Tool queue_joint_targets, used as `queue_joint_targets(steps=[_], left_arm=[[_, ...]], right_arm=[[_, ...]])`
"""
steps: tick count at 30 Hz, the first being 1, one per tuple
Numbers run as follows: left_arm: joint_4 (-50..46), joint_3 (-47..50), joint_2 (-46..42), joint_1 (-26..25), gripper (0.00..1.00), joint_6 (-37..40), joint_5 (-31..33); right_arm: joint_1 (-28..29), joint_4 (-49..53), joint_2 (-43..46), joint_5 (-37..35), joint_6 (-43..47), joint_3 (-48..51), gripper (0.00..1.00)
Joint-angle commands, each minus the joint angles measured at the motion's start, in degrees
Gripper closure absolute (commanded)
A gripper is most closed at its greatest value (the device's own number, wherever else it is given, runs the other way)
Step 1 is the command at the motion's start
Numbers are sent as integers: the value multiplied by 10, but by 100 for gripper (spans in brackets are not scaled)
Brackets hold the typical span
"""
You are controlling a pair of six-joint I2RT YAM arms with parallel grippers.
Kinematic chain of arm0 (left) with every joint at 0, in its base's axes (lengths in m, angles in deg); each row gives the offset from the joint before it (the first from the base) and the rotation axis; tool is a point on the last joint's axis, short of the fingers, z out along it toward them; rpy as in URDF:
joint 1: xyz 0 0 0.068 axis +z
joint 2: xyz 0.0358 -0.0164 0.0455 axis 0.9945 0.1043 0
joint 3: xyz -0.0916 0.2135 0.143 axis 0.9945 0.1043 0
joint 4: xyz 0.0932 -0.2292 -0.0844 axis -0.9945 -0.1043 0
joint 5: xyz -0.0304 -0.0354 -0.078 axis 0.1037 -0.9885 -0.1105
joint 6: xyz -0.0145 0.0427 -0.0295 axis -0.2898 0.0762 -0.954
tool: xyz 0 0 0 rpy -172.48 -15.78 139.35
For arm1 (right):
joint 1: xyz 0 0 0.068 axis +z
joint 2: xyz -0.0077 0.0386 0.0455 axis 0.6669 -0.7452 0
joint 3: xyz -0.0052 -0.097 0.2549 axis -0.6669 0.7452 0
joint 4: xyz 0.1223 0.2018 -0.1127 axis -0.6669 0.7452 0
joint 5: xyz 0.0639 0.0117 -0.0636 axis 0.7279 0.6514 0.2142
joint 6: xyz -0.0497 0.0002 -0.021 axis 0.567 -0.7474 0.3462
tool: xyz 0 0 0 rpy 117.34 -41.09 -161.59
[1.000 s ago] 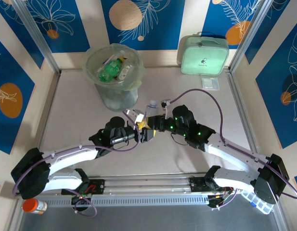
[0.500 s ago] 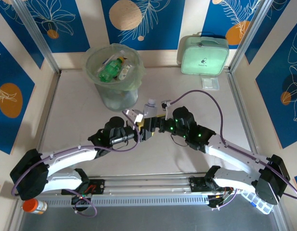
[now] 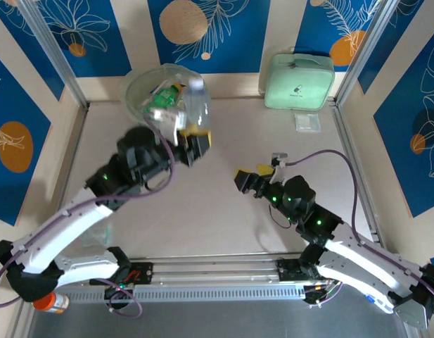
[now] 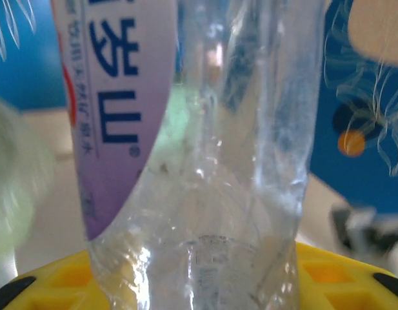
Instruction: Put the plastic bottles in the bin
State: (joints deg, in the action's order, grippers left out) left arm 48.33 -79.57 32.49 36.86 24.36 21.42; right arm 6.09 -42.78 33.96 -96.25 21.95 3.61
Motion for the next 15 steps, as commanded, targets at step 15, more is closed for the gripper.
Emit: queue_joint_targets(steps=[15], left_arm=[[-360,-413,298,349,52,170,16]], right_arm=[[19,-41,-137,6,56,-28,6]])
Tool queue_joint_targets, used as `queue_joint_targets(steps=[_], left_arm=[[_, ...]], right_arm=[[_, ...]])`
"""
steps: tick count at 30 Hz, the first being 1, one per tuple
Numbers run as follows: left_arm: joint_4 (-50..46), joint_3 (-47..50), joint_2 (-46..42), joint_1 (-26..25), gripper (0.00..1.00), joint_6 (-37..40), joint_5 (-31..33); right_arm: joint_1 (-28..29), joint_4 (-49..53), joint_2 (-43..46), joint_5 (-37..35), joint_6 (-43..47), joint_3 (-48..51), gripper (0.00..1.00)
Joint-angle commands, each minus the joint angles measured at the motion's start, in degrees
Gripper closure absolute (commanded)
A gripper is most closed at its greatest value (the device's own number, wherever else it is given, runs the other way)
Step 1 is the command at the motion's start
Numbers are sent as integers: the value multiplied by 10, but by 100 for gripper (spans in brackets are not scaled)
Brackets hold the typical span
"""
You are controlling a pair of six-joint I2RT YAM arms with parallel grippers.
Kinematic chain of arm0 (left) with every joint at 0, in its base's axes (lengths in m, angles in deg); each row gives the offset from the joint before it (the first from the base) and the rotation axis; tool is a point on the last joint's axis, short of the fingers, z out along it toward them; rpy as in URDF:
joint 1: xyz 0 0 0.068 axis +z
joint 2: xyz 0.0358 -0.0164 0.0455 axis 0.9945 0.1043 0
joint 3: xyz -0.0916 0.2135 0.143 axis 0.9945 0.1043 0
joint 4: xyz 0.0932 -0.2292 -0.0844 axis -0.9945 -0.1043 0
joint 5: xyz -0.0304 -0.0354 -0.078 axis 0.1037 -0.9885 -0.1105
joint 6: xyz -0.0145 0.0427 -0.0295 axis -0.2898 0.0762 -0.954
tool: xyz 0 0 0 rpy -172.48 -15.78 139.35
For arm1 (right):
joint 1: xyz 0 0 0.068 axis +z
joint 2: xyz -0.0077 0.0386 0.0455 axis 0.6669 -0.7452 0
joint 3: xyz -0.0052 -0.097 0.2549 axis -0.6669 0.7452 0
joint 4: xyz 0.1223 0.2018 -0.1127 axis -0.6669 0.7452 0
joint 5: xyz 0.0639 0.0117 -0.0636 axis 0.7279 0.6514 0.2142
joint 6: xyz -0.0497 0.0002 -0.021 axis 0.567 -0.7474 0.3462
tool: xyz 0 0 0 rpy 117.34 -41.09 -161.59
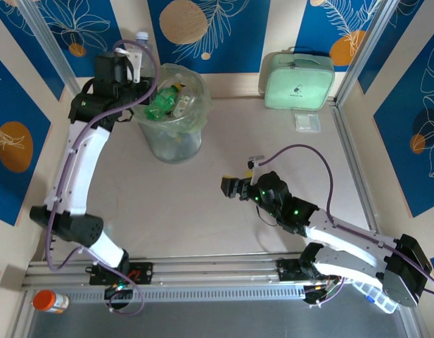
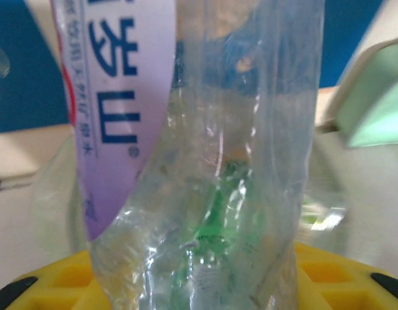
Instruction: Put the plastic bottles in the bin
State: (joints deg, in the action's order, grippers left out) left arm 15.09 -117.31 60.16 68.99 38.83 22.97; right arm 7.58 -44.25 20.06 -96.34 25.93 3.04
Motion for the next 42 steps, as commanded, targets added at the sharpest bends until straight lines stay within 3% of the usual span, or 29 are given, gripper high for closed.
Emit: queue_joint_targets(steps=[1,7,12,17,22,26,29,37,42], left_arm=[[-32,-45,35,42,52,21,-15],[-34,-76,100,103,51,-9,-109],[-70,-123,156,105,51,-8,-149],[-74,-111,162,100,48,-7,-173],[-83,-102,171,93,42,-1,-154],[-90,-101,175,91,27,-6,-153],[-90,-101,172,91,24,-10,-154],[-78,-96,139,88,25,-22,-138],[-57,-78,111,88,33,-27,-139]], right_arm=[[4,-26,1,7,17,-23,6],[4,-29,-13,20,18,-27,6],[7,-28,-28,18,19,-33,7],[9,-29,-40,17,18,-37,6],[13,-29,-50,12,19,-41,6],[16,-26,-49,2,22,-41,6],[16,-25,-48,-2,24,-42,6],[17,-20,-47,-11,22,-43,6],[17,-15,-48,-18,22,-45,6]])
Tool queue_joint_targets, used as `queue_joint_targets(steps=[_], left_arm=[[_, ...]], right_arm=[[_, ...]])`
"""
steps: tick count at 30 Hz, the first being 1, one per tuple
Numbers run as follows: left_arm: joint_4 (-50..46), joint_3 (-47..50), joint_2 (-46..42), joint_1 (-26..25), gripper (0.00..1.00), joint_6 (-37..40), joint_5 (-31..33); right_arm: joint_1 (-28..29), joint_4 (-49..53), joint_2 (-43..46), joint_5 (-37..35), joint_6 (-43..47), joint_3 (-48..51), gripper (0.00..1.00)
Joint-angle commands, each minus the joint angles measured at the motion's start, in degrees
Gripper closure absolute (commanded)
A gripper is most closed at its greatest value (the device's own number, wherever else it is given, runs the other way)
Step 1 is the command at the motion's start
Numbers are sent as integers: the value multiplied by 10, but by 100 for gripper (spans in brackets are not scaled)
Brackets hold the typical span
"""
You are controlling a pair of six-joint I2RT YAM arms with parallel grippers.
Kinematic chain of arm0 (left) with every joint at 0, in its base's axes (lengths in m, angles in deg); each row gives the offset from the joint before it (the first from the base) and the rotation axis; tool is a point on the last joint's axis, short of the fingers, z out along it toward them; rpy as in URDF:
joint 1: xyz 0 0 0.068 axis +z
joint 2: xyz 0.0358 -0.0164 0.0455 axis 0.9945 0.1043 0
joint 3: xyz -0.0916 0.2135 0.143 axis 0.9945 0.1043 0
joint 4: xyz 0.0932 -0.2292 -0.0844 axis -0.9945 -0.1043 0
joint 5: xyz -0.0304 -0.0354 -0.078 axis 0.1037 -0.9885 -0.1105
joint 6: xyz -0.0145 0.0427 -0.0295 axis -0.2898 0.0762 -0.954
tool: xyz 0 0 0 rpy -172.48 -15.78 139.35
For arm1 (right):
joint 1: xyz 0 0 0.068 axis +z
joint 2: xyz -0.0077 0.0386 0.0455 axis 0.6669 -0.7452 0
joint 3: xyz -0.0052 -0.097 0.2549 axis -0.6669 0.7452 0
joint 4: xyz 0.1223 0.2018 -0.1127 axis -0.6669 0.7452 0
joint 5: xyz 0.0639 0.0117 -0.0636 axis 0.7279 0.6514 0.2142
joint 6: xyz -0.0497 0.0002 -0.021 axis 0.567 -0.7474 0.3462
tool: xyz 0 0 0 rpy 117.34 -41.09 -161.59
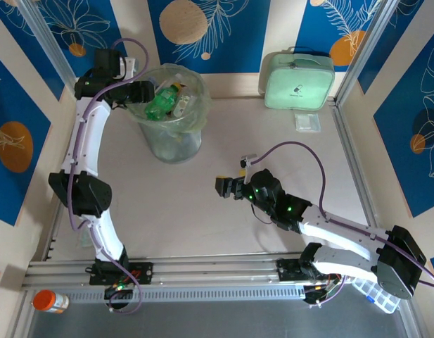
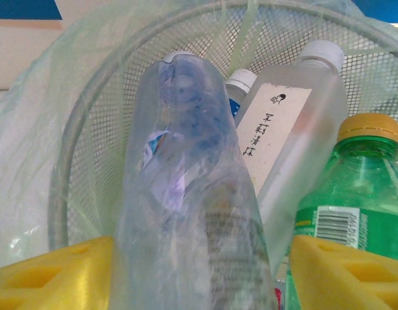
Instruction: Put the plastic bottles in the bin
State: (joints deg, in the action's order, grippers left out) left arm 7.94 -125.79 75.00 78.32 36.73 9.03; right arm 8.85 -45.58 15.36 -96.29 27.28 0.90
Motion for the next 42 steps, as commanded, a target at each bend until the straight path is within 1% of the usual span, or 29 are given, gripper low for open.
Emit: queue_joint_targets(steps=[1,5,10,11,13,14,16,18,21,24,28,32,34,36,37,38,39,40,42], left_arm=[[19,14,-42,-5,34,-6,-5],[19,26,-45,-7,34,-6,-8],[42,41,-67,-9,20,-5,33],[49,43,-72,-10,18,-6,44],[62,46,-75,-10,19,-7,61],[66,46,-71,-10,21,-7,63],[59,39,-53,-10,31,-9,54],[44,30,-24,-10,43,-12,30],[47,44,-2,-12,54,-14,16],[53,56,9,-16,60,-12,17],[50,47,8,-20,60,-9,23],[53,36,-27,-22,51,-11,33],[61,40,-55,-24,43,-11,38],[83,67,-96,-29,34,-14,43],[98,88,-119,-32,30,-16,49],[122,122,-149,-37,22,-17,55],[156,165,-185,-46,2,-15,70],[185,204,-213,-56,1,-11,93],[253,301,-290,-78,1,-1,115]], right_arm=[[4,0,-1,-19,8,-24,6],[4,1,-4,-19,6,-26,6],[4,3,-7,-20,8,-28,6],[3,3,-7,-20,8,-28,6],[4,3,-10,-20,9,-29,6],[4,2,-11,-19,9,-30,6],[4,3,-14,-18,9,-32,6],[3,4,-18,-19,9,-33,6],[4,5,-18,-21,10,-34,6],[4,6,-18,-23,11,-34,6],[4,7,-18,-27,14,-35,6],[4,7,-18,-32,17,-35,6],[4,9,-15,-36,19,-36,6],[3,7,-7,-43,22,-32,6],[4,3,-3,-48,23,-29,6],[4,-1,2,-52,26,-26,6],[4,-9,8,-52,31,-20,5],[4,-17,12,-49,37,-15,5],[7,-27,23,-42,56,-11,4]])
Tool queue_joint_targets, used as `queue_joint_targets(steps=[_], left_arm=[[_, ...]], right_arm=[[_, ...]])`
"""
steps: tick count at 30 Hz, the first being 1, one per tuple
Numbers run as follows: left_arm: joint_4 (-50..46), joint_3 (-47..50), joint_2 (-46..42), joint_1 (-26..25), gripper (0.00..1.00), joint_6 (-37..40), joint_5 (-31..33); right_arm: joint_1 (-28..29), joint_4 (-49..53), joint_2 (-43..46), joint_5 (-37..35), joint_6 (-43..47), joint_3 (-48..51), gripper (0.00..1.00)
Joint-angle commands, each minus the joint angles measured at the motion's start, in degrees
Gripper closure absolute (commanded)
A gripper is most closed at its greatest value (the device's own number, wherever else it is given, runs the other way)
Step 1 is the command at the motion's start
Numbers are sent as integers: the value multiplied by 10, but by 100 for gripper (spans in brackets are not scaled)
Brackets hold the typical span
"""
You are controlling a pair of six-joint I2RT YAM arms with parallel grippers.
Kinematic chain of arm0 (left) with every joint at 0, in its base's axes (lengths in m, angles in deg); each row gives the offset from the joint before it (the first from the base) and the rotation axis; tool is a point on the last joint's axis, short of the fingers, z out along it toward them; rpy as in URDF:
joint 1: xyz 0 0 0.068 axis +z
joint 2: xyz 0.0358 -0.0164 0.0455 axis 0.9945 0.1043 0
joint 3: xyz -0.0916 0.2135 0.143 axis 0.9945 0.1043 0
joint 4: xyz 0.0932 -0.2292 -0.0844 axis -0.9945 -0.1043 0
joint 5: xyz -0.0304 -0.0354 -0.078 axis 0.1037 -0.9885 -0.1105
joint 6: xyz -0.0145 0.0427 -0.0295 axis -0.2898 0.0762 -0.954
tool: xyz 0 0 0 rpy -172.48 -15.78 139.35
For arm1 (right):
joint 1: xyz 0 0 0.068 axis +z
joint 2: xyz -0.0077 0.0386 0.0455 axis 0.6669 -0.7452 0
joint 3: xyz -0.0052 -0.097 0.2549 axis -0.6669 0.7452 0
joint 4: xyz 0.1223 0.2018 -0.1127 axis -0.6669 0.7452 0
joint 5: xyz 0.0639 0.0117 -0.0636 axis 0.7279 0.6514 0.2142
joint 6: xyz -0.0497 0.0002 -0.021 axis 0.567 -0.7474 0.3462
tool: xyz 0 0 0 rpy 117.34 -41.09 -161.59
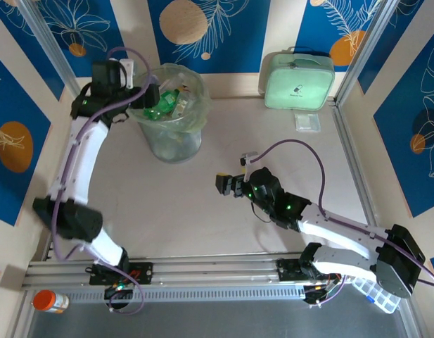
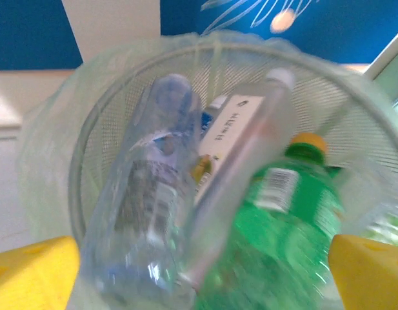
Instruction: Put the plastic bottles in the bin
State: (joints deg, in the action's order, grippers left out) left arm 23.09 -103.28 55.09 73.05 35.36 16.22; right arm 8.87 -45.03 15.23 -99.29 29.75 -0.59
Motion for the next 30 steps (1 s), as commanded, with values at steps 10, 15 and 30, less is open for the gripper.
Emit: queue_joint_targets(steps=[10,15,30], left_arm=[[377,464,-434,-134,1,40,165],[533,681,-561,-141,1,68,207],[843,935,-317,-81,1,199,237]], right_arm=[[35,-134,97,-94,120,58,1],[-10,-161,152,-74,114,98,1],[-291,-190,63,-18,181,133,1]])
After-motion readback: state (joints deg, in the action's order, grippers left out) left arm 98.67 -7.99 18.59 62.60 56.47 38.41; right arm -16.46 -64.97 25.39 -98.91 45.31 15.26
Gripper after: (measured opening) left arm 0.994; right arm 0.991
